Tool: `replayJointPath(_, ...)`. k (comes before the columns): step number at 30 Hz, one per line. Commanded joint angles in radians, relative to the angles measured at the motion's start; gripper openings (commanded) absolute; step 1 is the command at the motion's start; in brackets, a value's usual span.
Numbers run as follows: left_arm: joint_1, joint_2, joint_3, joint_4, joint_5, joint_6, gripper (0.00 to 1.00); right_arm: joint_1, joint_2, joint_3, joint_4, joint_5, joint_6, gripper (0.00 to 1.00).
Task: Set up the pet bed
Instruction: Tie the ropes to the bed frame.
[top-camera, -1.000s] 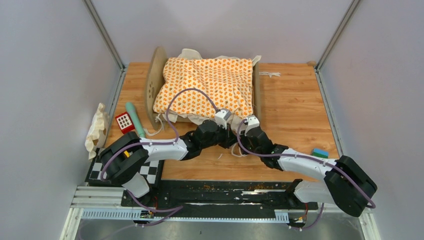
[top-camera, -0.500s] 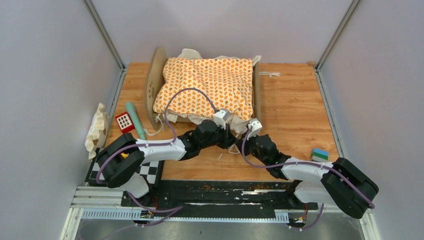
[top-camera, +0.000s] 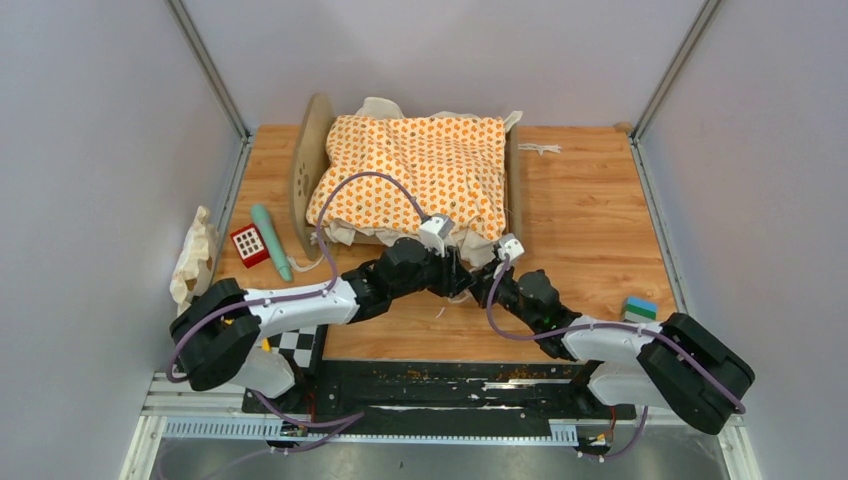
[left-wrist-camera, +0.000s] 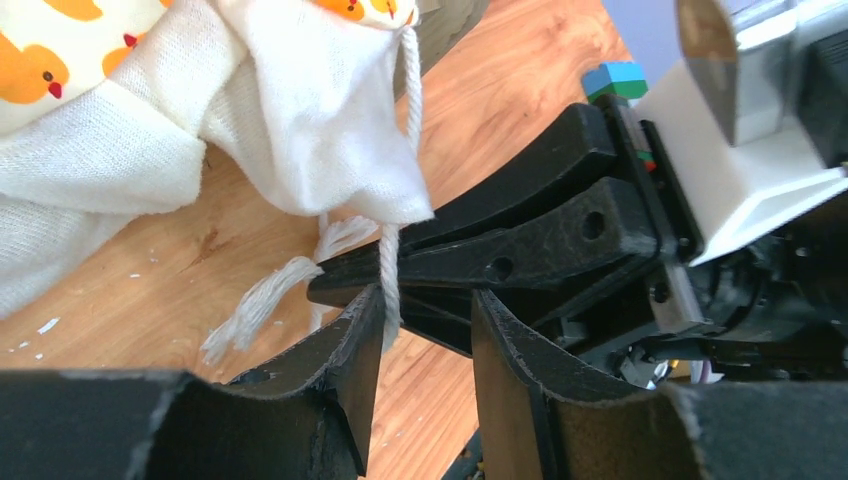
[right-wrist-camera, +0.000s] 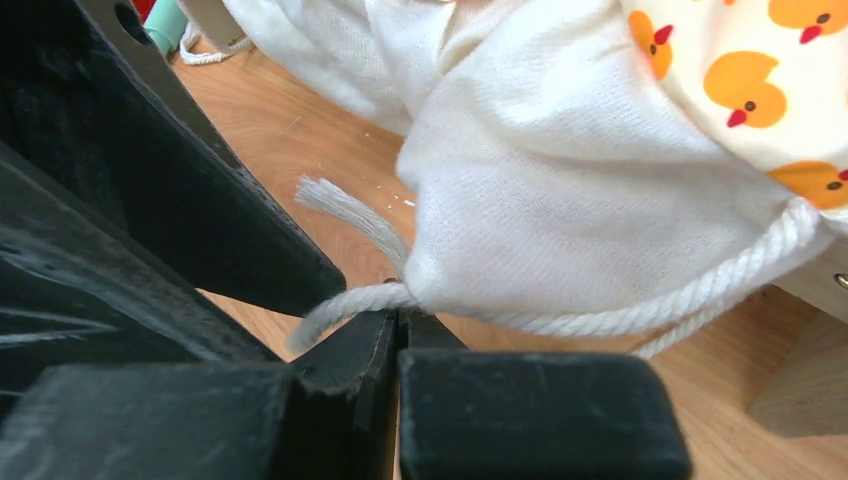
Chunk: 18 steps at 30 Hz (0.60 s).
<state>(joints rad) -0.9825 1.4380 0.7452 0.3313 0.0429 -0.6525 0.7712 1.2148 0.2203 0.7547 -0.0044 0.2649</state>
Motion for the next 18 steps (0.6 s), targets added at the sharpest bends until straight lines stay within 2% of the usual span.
replayJointPath(1,-0.006,-0.079,-0.011,-0.016,-0.014,0.002,0.46,0.002,0.024,0.013,0.078,-0.039,-0.016,0.00)
replayJointPath(8,-0.007,-0.218,-0.057,-0.118,-0.090,0.029,0.47,0.001,0.020,-0.005,0.083,-0.045,-0.023,0.00)
replayJointPath(13,-0.006,-0.294,-0.083,-0.210,-0.215,0.049,0.55,0.002,0.007,-0.006,0.075,-0.056,-0.039,0.00)
replayJointPath(18,0.015,-0.299,-0.086,-0.269,-0.325,0.006,0.63,0.001,0.004,0.000,0.077,-0.059,-0.046,0.00)
